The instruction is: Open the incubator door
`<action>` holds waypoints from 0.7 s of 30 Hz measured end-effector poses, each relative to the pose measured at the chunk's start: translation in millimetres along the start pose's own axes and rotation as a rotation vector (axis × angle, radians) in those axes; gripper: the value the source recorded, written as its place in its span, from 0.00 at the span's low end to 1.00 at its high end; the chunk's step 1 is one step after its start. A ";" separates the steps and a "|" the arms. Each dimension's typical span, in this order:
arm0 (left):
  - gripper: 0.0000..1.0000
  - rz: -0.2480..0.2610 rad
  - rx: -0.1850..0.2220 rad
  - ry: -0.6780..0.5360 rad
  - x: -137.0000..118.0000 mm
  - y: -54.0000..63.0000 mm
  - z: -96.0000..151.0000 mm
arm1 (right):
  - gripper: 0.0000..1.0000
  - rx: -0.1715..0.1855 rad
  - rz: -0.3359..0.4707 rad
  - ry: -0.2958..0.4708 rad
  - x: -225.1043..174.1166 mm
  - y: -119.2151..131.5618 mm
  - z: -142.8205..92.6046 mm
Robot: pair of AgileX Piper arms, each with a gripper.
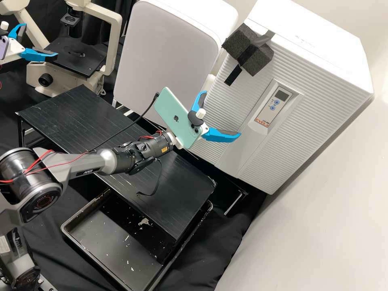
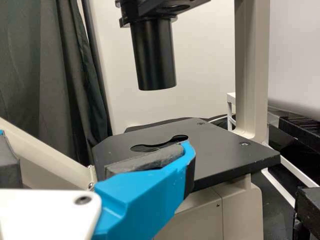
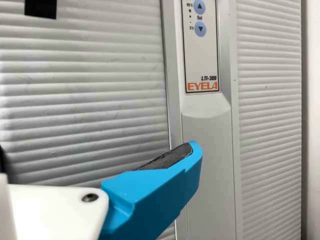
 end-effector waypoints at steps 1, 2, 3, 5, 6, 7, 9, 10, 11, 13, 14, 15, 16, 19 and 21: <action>1.00 0.000 0.000 0.000 0.0 0.0 0.0 | 1.00 -0.004 0.000 0.000 0.1 0.5 0.4; 1.00 0.000 0.000 0.000 0.0 0.0 0.0 | 1.00 -0.004 0.001 0.002 0.1 1.3 0.5; 1.00 0.000 0.000 0.000 0.0 0.0 0.0 | 1.00 -0.004 0.000 0.004 -0.1 2.1 0.3; 1.00 0.000 0.000 0.000 0.0 0.0 0.0 | 1.00 -0.005 -0.004 0.001 -0.7 4.5 0.0; 1.00 0.000 0.000 0.000 0.0 0.0 0.0 | 1.00 -0.009 -0.005 0.002 -1.4 6.5 -1.1; 1.00 0.000 0.000 0.000 0.0 0.0 0.0 | 1.00 -0.016 -0.010 0.001 -1.7 7.4 -1.2; 1.00 0.000 0.000 0.000 0.0 0.0 0.0 | 1.00 -0.008 -0.005 0.008 -3.3 11.3 -4.5; 1.00 0.000 0.000 0.000 0.0 0.0 0.0 | 1.00 0.008 -0.001 0.012 -4.3 13.9 -6.4; 1.00 0.000 0.000 0.000 0.0 0.0 0.0 | 1.00 0.014 0.001 0.014 -4.9 15.2 -7.5; 1.00 0.000 0.000 0.000 0.0 0.0 0.0 | 1.00 0.032 0.010 0.025 -7.4 18.5 -11.0; 1.00 0.000 0.000 0.000 0.0 0.0 0.0 | 1.00 0.038 0.019 0.033 -9.5 21.0 -13.5; 1.00 0.000 0.000 0.000 0.0 0.0 0.0 | 1.00 0.047 0.029 0.042 -11.4 23.1 -15.4; 1.00 0.000 0.000 0.000 0.0 0.0 0.0 | 1.00 0.060 0.036 0.055 -13.0 24.9 -19.5; 1.00 0.000 0.000 0.000 0.0 0.0 0.0 | 1.00 0.079 0.060 0.094 -16.7 28.4 -29.9; 1.00 0.000 0.000 0.000 0.0 0.0 0.0 | 1.00 0.082 0.061 0.104 -17.0 27.1 -31.9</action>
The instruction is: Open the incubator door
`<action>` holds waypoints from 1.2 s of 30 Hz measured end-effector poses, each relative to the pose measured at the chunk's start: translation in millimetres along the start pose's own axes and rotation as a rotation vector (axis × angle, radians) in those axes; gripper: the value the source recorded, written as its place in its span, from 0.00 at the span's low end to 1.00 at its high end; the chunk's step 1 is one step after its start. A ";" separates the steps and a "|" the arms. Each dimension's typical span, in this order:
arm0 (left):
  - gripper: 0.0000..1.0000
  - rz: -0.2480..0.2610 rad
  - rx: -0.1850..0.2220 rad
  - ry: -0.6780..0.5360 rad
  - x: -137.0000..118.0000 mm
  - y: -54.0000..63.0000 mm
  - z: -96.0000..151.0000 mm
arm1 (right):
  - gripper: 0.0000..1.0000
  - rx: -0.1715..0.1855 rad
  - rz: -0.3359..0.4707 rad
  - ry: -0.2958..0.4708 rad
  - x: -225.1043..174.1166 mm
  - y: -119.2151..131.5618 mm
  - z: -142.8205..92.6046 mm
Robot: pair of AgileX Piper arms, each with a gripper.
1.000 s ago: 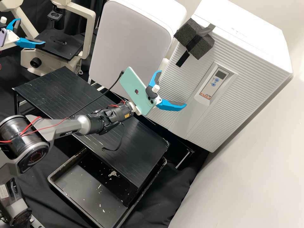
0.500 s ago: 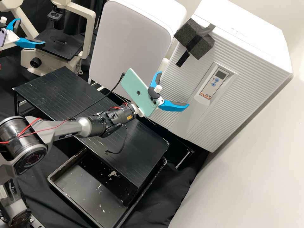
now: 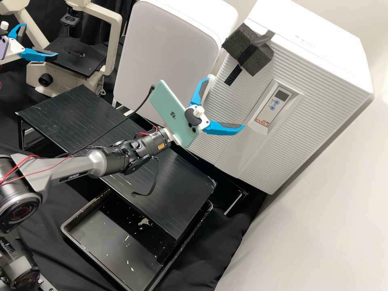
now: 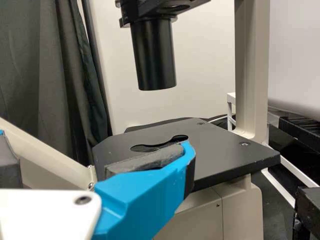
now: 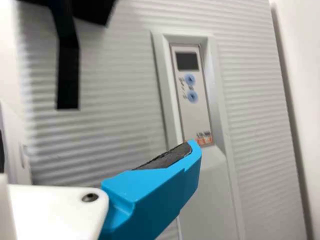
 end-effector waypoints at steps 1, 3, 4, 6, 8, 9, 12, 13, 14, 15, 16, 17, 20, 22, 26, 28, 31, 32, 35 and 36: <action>1.00 0.000 0.000 0.000 0.0 0.0 0.0 | 1.00 0.001 0.000 0.003 -0.1 -0.5 -0.6; 1.00 0.000 0.000 0.000 0.0 0.0 0.0 | 1.00 0.005 -0.004 0.005 -0.3 -2.2 -1.8; 1.00 0.000 0.000 0.000 0.0 0.0 0.0 | 1.00 0.010 -0.004 0.005 -0.3 -2.7 -2.1; 1.00 0.000 0.000 0.000 0.0 0.0 0.0 | 1.00 0.012 -0.009 0.006 -0.7 -5.3 -3.8; 1.00 0.000 0.000 0.000 0.0 0.0 0.0 | 1.00 0.005 -0.013 0.003 0.5 -8.9 -3.5; 1.00 0.000 0.000 0.000 0.0 0.0 0.0 | 1.00 -0.008 -0.013 0.005 2.4 -10.8 -3.4; 1.00 0.000 0.000 0.000 0.0 0.0 0.0 | 1.00 -0.038 -0.019 -0.007 6.9 -15.5 1.5; 1.00 0.000 0.000 0.000 0.0 0.0 0.0 | 1.00 -0.044 -0.019 -0.011 8.5 -16.8 3.1; 1.00 0.000 0.000 0.000 0.0 0.0 0.0 | 1.00 -0.050 -0.021 -0.013 9.4 -17.8 4.3; 1.00 0.000 0.000 0.000 0.0 0.0 0.0 | 1.00 -0.057 -0.024 -0.016 10.9 -19.2 5.8; 1.00 0.000 0.000 0.000 0.0 0.0 0.0 | 1.00 -0.059 -0.026 -0.019 11.6 -20.4 7.3; 1.00 0.000 0.000 0.000 0.0 0.0 0.0 | 1.00 -0.065 -0.026 -0.025 12.7 -21.2 9.4; 1.00 0.000 0.000 0.000 0.0 0.0 0.0 | 1.00 -0.073 -0.025 -0.036 14.1 -21.8 13.8; 1.00 0.000 0.000 0.000 0.0 0.0 0.0 | 1.00 -0.072 -0.015 -0.046 14.6 -19.3 16.9; 1.00 0.000 0.000 0.000 0.0 0.0 0.0 | 0.00 -0.075 -0.005 -0.054 15.0 -15.6 19.5; 1.00 0.000 0.000 0.000 0.0 0.0 0.0 | 0.00 -0.075 -0.005 -0.054 15.0 -15.6 19.5; 1.00 0.000 0.000 0.000 0.0 0.0 0.0 | 0.00 -0.075 -0.005 -0.054 15.0 -15.6 19.5; 1.00 0.000 0.000 0.000 0.0 0.0 0.0 | 0.00 -0.075 -0.005 -0.054 15.0 -15.6 19.5; 1.00 0.000 0.000 0.000 0.0 0.0 0.0 | 0.00 -0.075 -0.005 -0.054 15.0 -15.6 19.5; 1.00 0.000 0.000 0.000 0.0 0.0 0.0 | 0.00 -0.075 -0.005 -0.054 15.0 -15.6 19.5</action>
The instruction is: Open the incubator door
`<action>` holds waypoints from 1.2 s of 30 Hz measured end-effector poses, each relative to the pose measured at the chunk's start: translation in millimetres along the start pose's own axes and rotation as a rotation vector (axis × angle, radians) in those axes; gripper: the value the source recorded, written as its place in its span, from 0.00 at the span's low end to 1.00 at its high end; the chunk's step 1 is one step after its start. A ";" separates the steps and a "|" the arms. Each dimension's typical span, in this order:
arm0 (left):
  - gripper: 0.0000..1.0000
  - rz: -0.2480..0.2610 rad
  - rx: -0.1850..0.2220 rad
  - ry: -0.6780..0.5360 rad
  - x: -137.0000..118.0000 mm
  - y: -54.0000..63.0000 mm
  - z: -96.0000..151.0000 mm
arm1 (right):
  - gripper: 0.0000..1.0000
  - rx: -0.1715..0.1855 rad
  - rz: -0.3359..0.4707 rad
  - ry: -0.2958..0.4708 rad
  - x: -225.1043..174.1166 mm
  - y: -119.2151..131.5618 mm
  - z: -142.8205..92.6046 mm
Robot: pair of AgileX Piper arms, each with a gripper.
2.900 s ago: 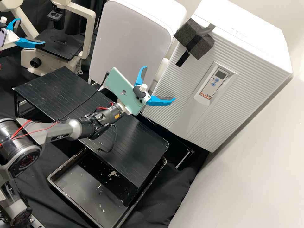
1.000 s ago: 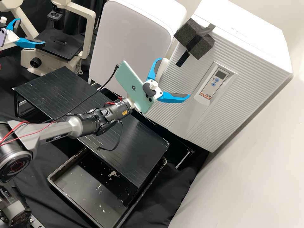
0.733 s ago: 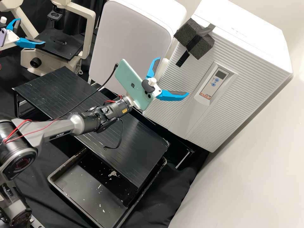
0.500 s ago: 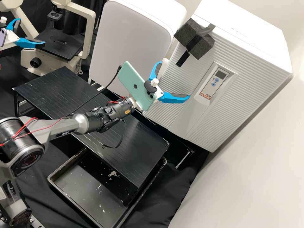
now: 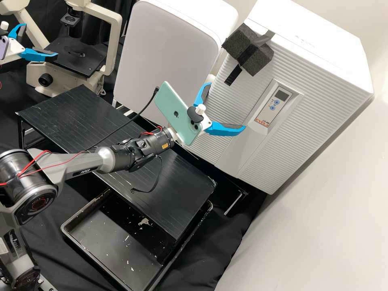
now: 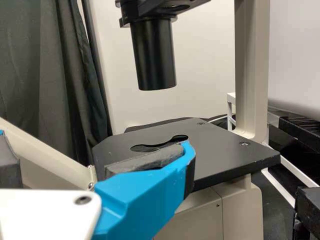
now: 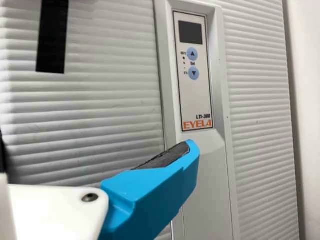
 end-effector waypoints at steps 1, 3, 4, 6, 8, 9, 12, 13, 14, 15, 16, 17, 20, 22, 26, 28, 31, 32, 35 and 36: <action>1.00 0.000 0.000 0.000 0.0 0.0 0.0 | 0.00 -0.002 -0.001 0.001 0.0 -0.1 -0.1; 1.00 0.000 0.000 0.000 0.0 0.0 0.0 | 0.00 -0.002 -0.002 0.000 -0.3 -0.4 0.3; 1.00 0.000 0.000 0.000 0.0 0.0 0.0 | 0.00 -0.002 -0.004 -0.002 -0.6 -0.8 0.8; 1.00 0.000 0.000 0.000 0.0 0.0 0.0 | 0.00 -0.003 -0.004 -0.001 -0.6 -0.8 0.8; 1.00 0.000 0.000 0.000 0.0 0.0 0.0 | 0.00 -0.003 -0.004 -0.001 -0.6 -0.8 0.8; 1.00 0.000 0.000 0.000 0.0 0.0 0.0 | 0.00 -0.003 -0.004 -0.001 -0.6 -0.8 0.8; 1.00 0.000 0.000 0.000 0.0 0.0 0.0 | 0.00 -0.001 -0.006 0.006 -1.3 -1.1 -1.9; 1.00 0.000 0.000 0.000 0.0 0.0 0.0 | 0.00 0.000 -0.006 0.008 -1.9 -0.5 -3.5; 1.00 0.000 0.000 0.000 0.0 0.0 0.0 | 0.00 0.002 -0.011 0.009 -2.3 -0.9 -4.7; 1.00 0.000 0.000 0.000 0.0 0.0 0.0 | 0.00 0.003 -0.011 0.008 -2.6 -0.3 -5.2; 1.00 0.000 0.000 0.000 0.0 0.0 0.0 | 0.00 0.002 -0.014 0.005 -3.1 -0.3 -5.3; 1.00 0.000 0.000 0.000 0.0 0.0 0.0 | 0.00 0.003 -0.017 0.006 -3.6 0.0 -6.5; 1.00 0.000 0.000 0.000 0.0 0.0 0.0 | 0.00 0.012 -0.020 0.006 -7.2 -0.8 -8.6; 1.00 0.000 0.000 0.000 0.0 0.0 0.0 | 0.00 0.027 -0.022 0.000 -10.2 -0.7 -10.9; 1.00 0.000 0.000 0.000 0.0 0.0 0.0 | 0.00 0.053 -0.013 0.003 -15.4 1.1 -17.4; 1.00 0.000 0.000 0.000 0.0 0.0 0.0 | 0.00 0.060 -0.012 0.003 -17.1 1.4 -20.6; 1.00 0.000 0.000 0.000 0.0 0.0 0.0 | 0.00 0.062 -0.020 0.009 -18.3 -0.9 -24.1; 1.00 0.000 0.000 0.000 0.0 0.0 0.0 | 1.00 0.064 -0.022 0.010 -18.4 -1.5 -24.7; 1.00 0.000 0.000 0.000 0.0 0.0 0.0 | 1.00 0.063 -0.028 0.015 -18.9 -3.7 -26.5; 1.00 0.000 0.000 0.000 0.0 0.0 0.0 | 1.00 0.060 -0.029 0.016 -19.0 -4.1 -26.8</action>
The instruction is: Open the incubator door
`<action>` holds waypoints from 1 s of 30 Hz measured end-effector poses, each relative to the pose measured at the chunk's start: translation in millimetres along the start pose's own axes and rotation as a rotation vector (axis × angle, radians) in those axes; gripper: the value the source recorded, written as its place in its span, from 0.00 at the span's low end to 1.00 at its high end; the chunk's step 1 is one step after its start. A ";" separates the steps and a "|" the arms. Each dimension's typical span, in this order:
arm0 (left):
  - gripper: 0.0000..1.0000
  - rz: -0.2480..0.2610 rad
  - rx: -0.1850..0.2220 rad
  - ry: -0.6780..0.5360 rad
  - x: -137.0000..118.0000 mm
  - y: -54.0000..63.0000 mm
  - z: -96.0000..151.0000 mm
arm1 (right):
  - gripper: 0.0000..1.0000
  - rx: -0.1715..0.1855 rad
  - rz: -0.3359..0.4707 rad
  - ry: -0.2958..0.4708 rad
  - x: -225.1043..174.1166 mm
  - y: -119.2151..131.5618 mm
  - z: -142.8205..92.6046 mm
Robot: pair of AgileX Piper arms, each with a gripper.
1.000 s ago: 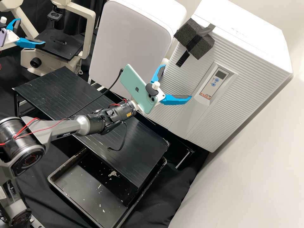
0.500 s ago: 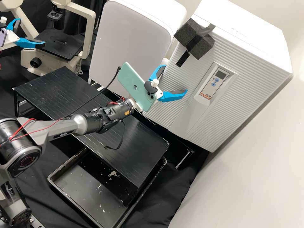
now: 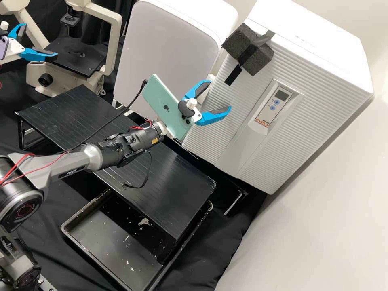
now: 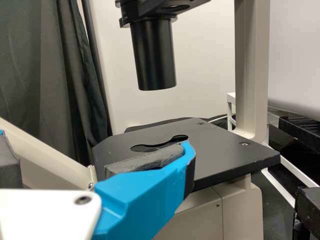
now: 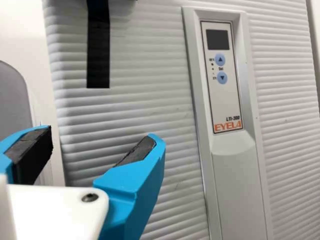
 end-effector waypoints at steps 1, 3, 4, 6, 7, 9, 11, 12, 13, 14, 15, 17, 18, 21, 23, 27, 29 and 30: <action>1.00 0.000 0.000 0.000 0.0 0.0 0.0 | 1.00 -0.001 -0.004 0.002 -0.2 -1.2 -0.9; 1.00 0.000 0.000 0.000 0.0 0.0 0.0 | 1.00 -0.016 -0.009 0.006 -0.6 -3.0 -2.3; 1.00 0.000 0.000 0.000 0.0 0.0 0.0 | 1.00 -0.026 -0.015 0.011 -1.0 -5.2 -3.9; 1.00 0.000 0.000 0.000 0.0 0.0 0.0 | 1.00 -0.039 -0.016 0.008 -1.4 -7.0 -5.0; 1.00 0.000 0.000 0.000 0.0 0.0 0.0 | 1.00 -0.047 -0.015 0.004 -0.5 -7.9 -4.7; 1.00 0.000 0.000 0.000 0.0 0.0 0.0 | 1.00 -0.056 -0.012 -0.008 0.7 -10.7 -5.0; 1.00 0.000 0.000 0.000 0.0 0.0 0.0 | 1.00 -0.060 0.003 -0.028 2.5 -10.9 -4.4; 1.00 0.000 0.000 0.000 0.0 0.0 0.0 | 0.00 -0.067 0.007 -0.033 3.8 -11.1 -4.2; 1.00 0.000 0.000 0.000 0.0 0.0 0.0 | 0.00 -0.074 0.011 -0.042 4.8 -11.3 -3.1; 1.00 0.000 0.000 0.000 0.0 0.0 0.0 | 0.00 -0.078 0.014 -0.047 5.3 -11.3 -2.5; 1.00 0.000 0.000 0.000 0.0 0.0 0.0 | 0.00 -0.081 0.018 -0.062 5.8 -11.9 -0.4; 1.00 0.000 0.000 0.000 0.0 0.0 0.0 | 0.00 -0.070 0.026 -0.073 6.4 -11.6 0.1; 1.00 0.000 0.000 0.000 0.0 0.0 0.0 | 0.00 -0.068 0.027 -0.078 6.5 -11.7 0.8; 1.00 0.000 0.000 0.000 0.0 0.0 0.0 | 0.00 -0.059 0.031 -0.086 6.9 -11.9 1.9; 1.00 0.000 0.000 0.000 0.0 0.0 0.0 | 0.00 -0.057 0.034 -0.087 7.3 -11.3 1.6; 1.00 0.000 0.000 0.000 0.0 0.0 0.0 | 0.00 -0.058 0.033 -0.088 7.4 -11.6 1.9; 1.00 0.000 0.000 0.000 0.0 0.0 0.0 | 0.00 -0.058 0.032 -0.087 7.3 -12.2 1.4; 1.00 0.000 0.000 0.000 0.0 0.0 0.0 | 0.00 -0.058 0.032 -0.087 7.3 -12.2 1.4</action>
